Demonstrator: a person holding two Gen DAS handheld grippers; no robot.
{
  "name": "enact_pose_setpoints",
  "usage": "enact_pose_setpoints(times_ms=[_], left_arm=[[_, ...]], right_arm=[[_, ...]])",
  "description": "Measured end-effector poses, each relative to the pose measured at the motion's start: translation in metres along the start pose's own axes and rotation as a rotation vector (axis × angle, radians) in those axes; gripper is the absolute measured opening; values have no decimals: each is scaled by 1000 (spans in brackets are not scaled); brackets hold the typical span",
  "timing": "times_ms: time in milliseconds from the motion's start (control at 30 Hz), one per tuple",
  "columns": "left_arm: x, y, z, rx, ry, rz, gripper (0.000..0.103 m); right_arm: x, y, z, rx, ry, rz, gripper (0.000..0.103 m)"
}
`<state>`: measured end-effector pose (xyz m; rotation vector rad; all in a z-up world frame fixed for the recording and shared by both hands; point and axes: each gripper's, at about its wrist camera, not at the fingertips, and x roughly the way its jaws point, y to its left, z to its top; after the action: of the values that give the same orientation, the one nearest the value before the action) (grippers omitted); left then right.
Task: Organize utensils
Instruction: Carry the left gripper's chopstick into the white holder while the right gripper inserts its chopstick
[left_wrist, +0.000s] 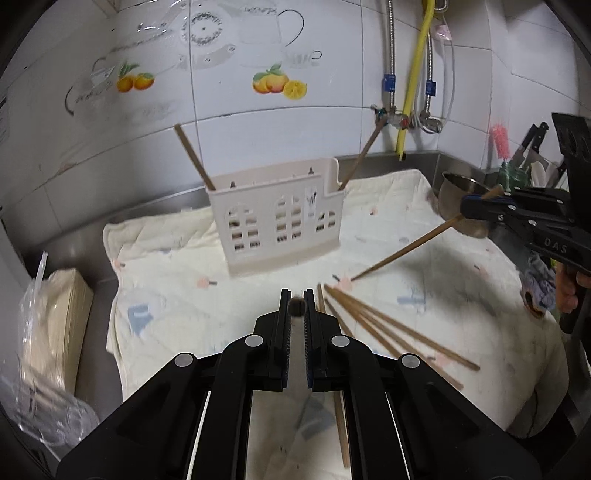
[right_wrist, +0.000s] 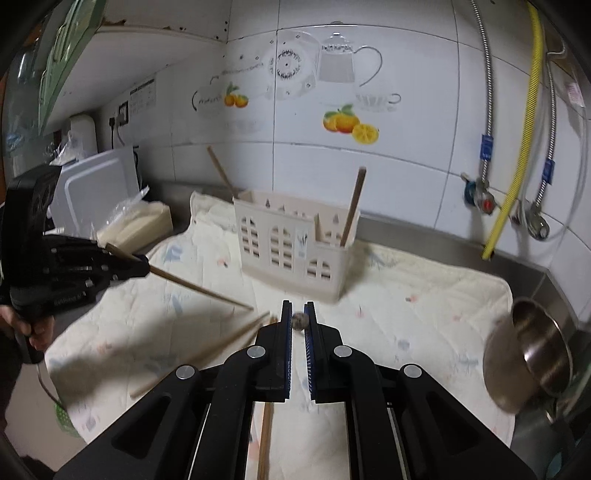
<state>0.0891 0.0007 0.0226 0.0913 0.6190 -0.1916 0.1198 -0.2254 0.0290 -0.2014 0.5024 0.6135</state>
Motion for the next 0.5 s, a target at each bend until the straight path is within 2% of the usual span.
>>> enact_pose_setpoints(times_ms=[300, 500], left_arm=[[1, 7, 49, 14, -32, -24, 5], [-16, 9, 89, 35, -90, -38, 5]], right_arm=[[8, -12, 65, -28, -21, 28, 6], [-2, -19, 110, -49, -52, 37, 6]])
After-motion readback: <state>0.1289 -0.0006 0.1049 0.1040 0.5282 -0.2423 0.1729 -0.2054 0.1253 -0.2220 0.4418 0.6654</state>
